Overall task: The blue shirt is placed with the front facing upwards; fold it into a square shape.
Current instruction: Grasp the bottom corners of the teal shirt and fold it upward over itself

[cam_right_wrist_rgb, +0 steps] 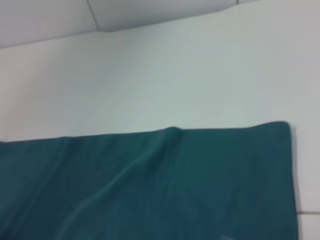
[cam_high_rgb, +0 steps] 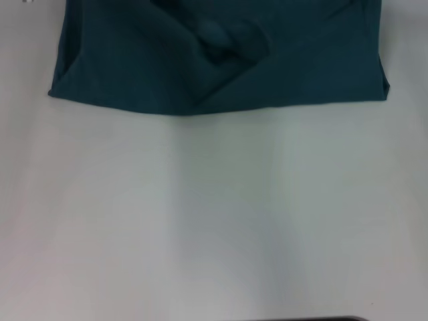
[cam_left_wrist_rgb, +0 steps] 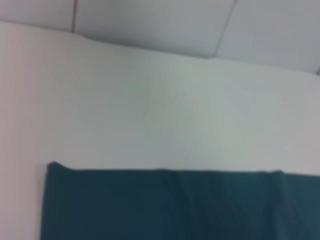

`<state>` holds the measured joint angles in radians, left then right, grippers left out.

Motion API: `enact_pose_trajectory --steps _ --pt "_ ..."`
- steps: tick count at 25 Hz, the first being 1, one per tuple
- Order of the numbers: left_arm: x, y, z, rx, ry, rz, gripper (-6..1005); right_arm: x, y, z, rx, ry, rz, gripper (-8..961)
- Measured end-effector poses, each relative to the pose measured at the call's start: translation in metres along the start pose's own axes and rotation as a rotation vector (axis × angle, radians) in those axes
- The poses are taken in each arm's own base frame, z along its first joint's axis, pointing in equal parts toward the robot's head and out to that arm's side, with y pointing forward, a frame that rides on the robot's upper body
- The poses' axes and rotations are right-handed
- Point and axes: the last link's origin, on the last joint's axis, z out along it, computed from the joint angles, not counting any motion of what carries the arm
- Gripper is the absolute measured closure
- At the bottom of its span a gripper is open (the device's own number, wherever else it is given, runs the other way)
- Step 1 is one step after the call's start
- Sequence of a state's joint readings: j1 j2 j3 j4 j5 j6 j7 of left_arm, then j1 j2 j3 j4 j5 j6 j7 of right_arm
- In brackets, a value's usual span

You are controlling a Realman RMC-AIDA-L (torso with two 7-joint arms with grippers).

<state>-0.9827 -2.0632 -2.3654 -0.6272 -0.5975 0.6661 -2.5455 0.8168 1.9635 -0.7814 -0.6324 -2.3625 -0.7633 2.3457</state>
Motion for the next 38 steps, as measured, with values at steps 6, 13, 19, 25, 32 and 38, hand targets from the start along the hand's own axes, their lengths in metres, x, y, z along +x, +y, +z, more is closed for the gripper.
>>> enact_pose_trajectory --steps 6,13,19,25,32,38 --pt "0.004 -0.005 -0.001 0.022 0.017 -0.019 999 -0.005 -0.002 0.001 0.025 -0.027 -0.009 924" --pt "-0.001 -0.003 0.002 0.027 0.007 0.012 999 -0.005 0.000 0.006 0.047 -0.033 -0.038 923" --pt "-0.007 0.001 0.005 0.033 0.004 0.041 1000 -0.002 0.007 0.012 0.074 -0.050 -0.073 922" --pt "-0.010 0.000 0.005 0.026 -0.021 0.017 991 0.003 0.014 0.016 0.071 -0.030 -0.132 921" --pt "-0.016 -0.020 -0.001 0.069 -0.022 -0.066 931 -0.001 0.001 0.009 0.079 0.036 -0.071 780" --pt "-0.027 -0.039 -0.023 0.035 -0.036 -0.177 682 0.007 -0.005 -0.010 -0.031 0.128 0.045 508"
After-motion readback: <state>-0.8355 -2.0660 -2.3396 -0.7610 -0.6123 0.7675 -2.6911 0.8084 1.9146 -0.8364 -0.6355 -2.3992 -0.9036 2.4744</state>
